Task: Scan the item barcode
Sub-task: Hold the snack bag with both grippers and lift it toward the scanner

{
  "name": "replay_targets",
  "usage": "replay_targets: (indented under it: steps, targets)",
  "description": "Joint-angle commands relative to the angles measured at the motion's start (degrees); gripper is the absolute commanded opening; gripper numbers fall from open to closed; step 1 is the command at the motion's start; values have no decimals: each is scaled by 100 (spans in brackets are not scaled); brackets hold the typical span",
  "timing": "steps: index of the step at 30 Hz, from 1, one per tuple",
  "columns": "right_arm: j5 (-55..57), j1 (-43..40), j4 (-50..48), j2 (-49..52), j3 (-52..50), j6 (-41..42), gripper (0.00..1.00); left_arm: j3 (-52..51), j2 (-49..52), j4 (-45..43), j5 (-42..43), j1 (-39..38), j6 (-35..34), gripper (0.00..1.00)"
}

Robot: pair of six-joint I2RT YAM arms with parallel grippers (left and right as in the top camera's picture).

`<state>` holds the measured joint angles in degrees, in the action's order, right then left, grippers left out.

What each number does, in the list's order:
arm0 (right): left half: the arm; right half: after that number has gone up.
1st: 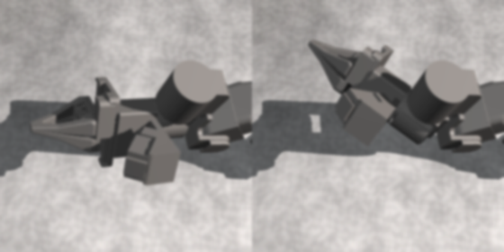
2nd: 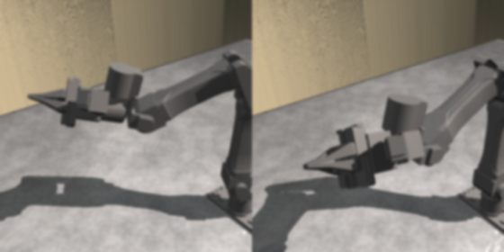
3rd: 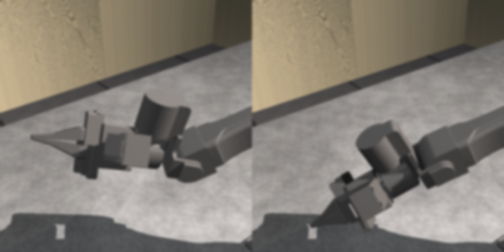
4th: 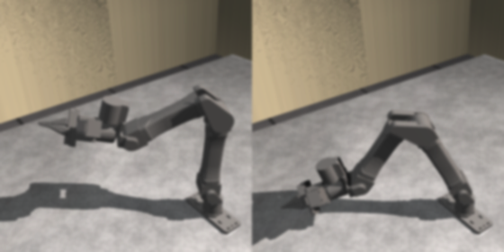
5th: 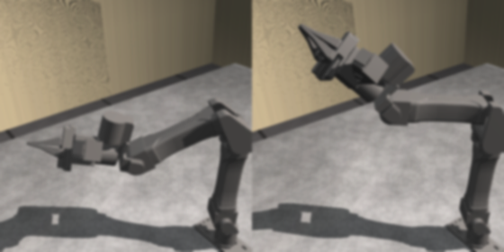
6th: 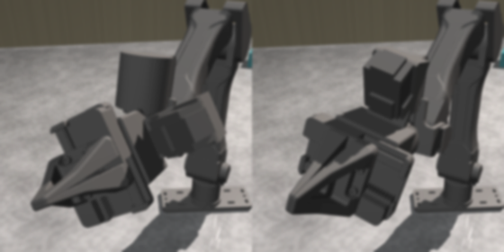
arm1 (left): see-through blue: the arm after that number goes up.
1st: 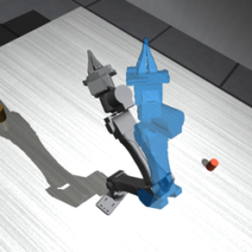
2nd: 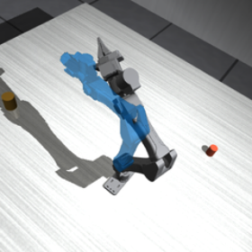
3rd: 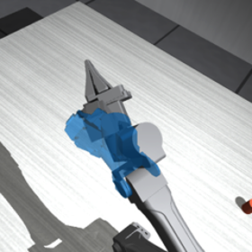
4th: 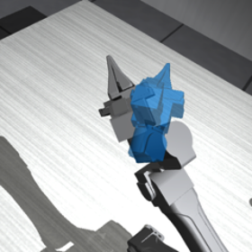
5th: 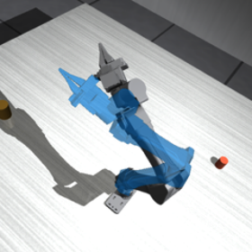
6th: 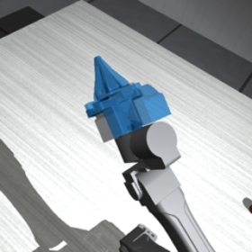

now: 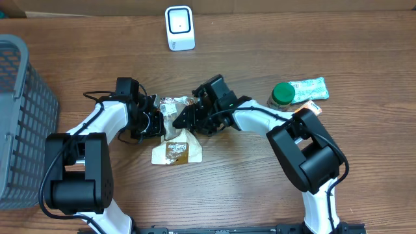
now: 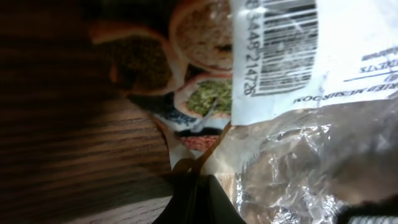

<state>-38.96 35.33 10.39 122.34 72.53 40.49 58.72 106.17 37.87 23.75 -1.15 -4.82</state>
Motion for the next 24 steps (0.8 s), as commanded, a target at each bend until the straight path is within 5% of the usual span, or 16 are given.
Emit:
replay_targets:
  steps: [1, 4, 10, 24]
  targets:
    - [570, 131, -9, 317, -203, 260, 38, -249, 140, 61, -426, -48, -103, 4]
    - [551, 79, 17, 317, -203, 260, 22, -249, 140, 85, -428, -48, -101, 4]
    - [-227, -380, 240, 315, -201, -341, 8, -249, 140, 63, -461, -20, -98, 4]
    - [-612, -911, 1298, -881, 81, -1840, 4, 468, 94, 879, -83, 428, 326, 4]
